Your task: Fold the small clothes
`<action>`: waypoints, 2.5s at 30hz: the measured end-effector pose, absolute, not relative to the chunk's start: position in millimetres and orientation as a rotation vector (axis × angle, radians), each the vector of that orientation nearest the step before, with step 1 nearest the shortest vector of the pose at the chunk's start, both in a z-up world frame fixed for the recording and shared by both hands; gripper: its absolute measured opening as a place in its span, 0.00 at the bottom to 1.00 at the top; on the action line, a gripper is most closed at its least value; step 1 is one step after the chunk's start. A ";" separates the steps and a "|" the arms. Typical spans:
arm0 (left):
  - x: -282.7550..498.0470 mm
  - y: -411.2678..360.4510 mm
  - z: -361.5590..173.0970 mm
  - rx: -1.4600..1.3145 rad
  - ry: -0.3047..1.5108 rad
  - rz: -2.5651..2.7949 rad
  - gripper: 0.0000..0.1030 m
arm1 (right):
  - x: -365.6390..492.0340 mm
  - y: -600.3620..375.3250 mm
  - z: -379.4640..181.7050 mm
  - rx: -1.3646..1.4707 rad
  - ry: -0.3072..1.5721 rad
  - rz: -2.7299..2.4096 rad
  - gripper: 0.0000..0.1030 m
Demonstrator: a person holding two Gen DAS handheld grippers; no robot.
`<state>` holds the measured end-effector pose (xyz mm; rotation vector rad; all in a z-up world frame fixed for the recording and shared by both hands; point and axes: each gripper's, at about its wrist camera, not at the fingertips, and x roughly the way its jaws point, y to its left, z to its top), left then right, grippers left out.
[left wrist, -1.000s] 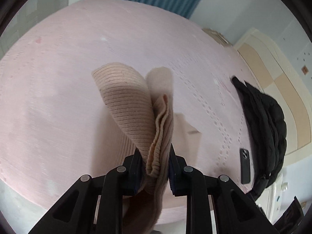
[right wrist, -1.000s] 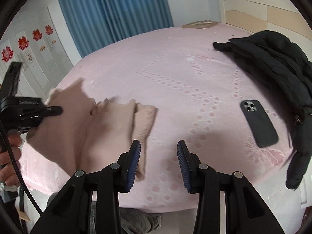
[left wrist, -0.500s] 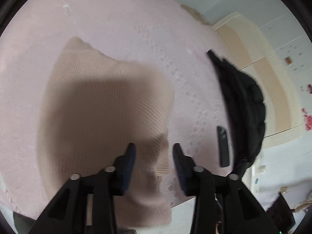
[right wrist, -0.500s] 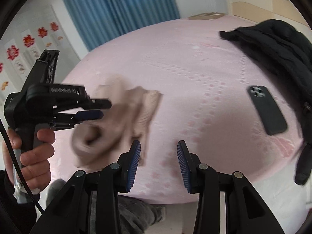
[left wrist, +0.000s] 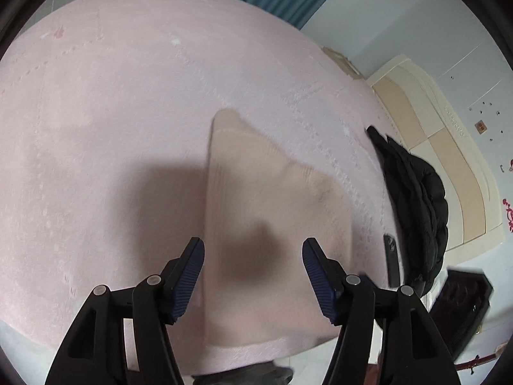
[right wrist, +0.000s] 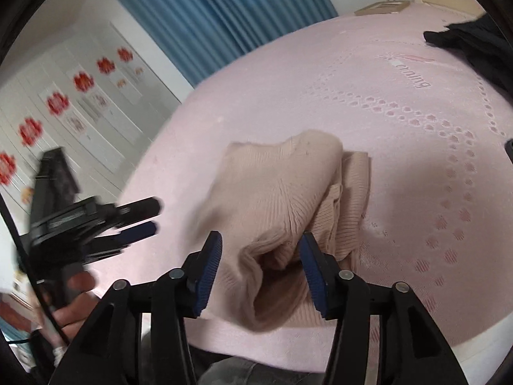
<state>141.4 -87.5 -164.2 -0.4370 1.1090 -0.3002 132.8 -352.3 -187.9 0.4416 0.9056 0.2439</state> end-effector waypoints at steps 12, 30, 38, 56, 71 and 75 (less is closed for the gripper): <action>127.7 -76.2 -196.5 -0.462 1.174 -0.307 0.60 | 104.4 -380.9 -240.2 0.337 0.956 0.105 0.04; 148.7 -68.7 -193.2 -0.448 1.126 -0.392 0.60 | 190.6 -398.6 -261.9 0.552 1.023 0.136 0.68; 154.5 -54.6 -198.6 -0.482 1.123 -0.423 0.60 | 206.2 -394.9 -279.6 0.585 1.054 0.218 0.51; 143.7 17.5 -165.0 -0.563 0.994 -0.419 0.60 | 193.9 -334.7 -109.1 0.448 0.854 0.072 0.34; 162.7 83.1 -169.5 -0.576 0.868 -0.379 0.60 | 291.7 -244.9 -152.2 0.863 0.868 0.348 0.34; 171.6 79.6 -190.9 -0.561 0.894 -0.397 0.60 | 300.7 -268.4 -226.0 0.823 0.990 0.248 0.35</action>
